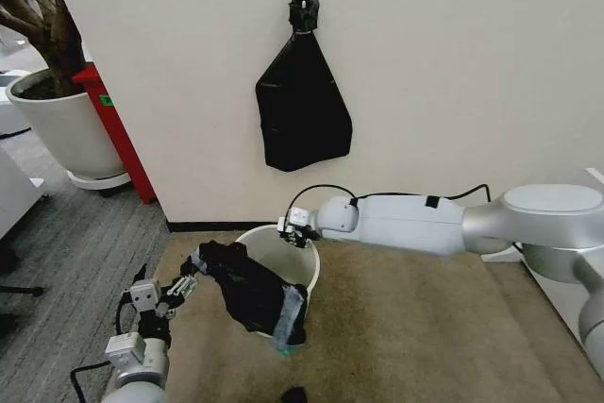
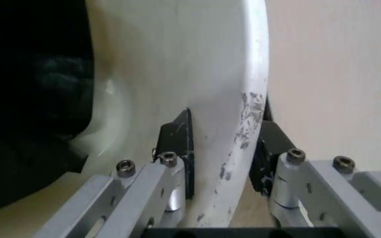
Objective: Place the garbage bag over the trash bin.
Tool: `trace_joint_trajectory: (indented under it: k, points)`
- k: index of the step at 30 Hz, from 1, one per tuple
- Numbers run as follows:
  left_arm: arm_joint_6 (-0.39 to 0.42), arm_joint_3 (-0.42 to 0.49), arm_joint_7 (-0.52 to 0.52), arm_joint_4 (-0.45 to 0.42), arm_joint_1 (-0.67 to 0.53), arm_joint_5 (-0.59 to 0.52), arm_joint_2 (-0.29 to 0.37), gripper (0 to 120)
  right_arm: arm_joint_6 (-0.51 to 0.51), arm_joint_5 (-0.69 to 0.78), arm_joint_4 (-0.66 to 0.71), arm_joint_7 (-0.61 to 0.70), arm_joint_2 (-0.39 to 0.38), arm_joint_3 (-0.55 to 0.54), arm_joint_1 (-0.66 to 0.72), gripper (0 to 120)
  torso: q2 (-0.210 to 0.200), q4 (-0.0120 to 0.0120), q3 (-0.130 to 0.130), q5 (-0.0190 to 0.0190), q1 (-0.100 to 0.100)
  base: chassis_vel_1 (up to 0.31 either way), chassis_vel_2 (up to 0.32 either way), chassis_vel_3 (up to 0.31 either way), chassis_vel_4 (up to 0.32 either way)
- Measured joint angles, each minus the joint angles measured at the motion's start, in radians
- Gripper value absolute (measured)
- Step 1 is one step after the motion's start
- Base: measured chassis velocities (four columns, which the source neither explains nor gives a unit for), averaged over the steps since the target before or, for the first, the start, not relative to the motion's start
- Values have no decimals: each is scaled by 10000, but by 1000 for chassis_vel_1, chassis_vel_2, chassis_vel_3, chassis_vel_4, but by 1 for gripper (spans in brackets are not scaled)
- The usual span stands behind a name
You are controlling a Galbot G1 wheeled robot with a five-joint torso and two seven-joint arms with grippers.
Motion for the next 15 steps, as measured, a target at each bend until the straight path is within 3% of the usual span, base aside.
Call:
trace_joint_trajectory:
  k: [3, 7, 8, 12, 15]
  points:
    - [-2, 31, 0, 31, -22, 10, -10, 98, -265, 646, 610, 538, -444, 236, -147, 16, 0, 0, 0, 0, 0, 0, 0, 0, 0]
    - [8, 182, 2, 131, -181, 24, 4, 98, -1174, 2480, 2318, 2693, -1430, 1375, -1014, 9, 0, -2, 0, 1, 0, 0, 0, 0, 0]
    - [8, 182, 2, 131, -181, 24, 4, 98, -1174, 2480, 2318, 2693, -1430, 1375, -1014, 9, 0, -2, 0, 1, 0, 0, 0, 0, 0]
    - [48, 244, -4, 142, -256, 24, 42, 98, -2340, 4338, 3676, 5501, -2199, 3392, -2720, 7, 0, 0, 0, 1, 0, 0, 0, 0, 0]
    - [52, 248, -7, 141, -201, 44, 66, 98, -2470, 4680, 4251, 6273, -2785, 4473, -3630, 6, 0, -1, 1, 3, 0, 0, 0, 0, 0]
